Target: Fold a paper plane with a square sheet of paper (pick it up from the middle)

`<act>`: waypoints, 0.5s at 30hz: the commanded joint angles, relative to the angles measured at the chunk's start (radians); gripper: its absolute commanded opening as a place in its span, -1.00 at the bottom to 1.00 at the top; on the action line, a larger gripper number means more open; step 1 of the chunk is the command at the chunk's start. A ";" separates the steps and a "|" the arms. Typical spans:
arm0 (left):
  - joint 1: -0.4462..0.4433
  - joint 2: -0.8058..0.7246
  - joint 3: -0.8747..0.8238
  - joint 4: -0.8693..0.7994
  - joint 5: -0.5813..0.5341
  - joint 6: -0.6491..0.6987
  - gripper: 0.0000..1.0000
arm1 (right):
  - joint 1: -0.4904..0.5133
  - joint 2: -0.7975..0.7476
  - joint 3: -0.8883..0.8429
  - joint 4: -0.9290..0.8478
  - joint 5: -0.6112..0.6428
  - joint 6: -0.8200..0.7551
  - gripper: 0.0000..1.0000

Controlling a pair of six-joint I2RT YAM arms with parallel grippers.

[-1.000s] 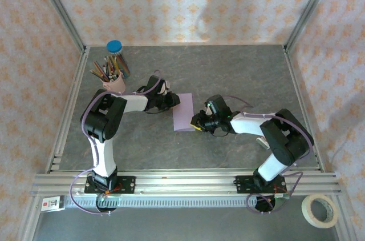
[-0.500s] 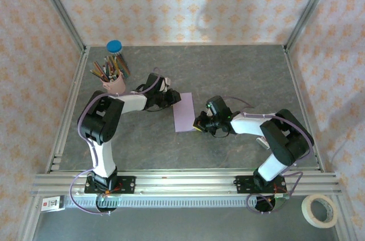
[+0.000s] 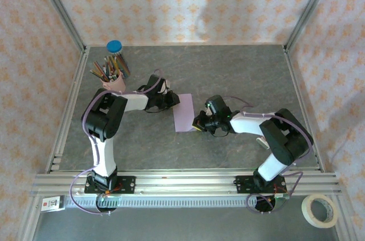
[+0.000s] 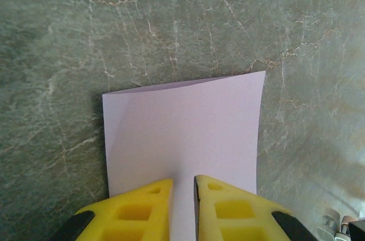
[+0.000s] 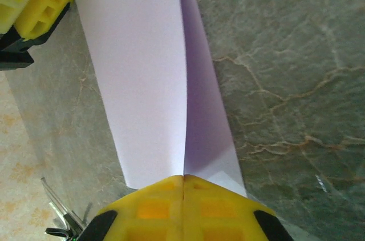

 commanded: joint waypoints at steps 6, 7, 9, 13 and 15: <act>-0.002 0.034 0.012 -0.054 0.009 0.033 -0.62 | 0.010 0.048 0.074 0.116 -0.084 -0.013 -1.00; -0.002 0.035 0.013 -0.054 0.010 0.035 -0.62 | 0.013 0.061 0.085 0.130 -0.090 -0.010 -1.00; -0.002 0.039 0.016 -0.054 0.008 0.035 -0.62 | 0.020 0.086 0.105 0.159 -0.095 0.000 -1.00; -0.002 0.035 0.017 -0.057 0.006 0.036 -0.61 | 0.031 0.152 0.149 0.178 -0.079 0.025 -1.00; -0.002 0.032 0.017 -0.059 0.002 0.036 -0.62 | 0.031 0.170 0.158 0.195 -0.064 0.045 -1.00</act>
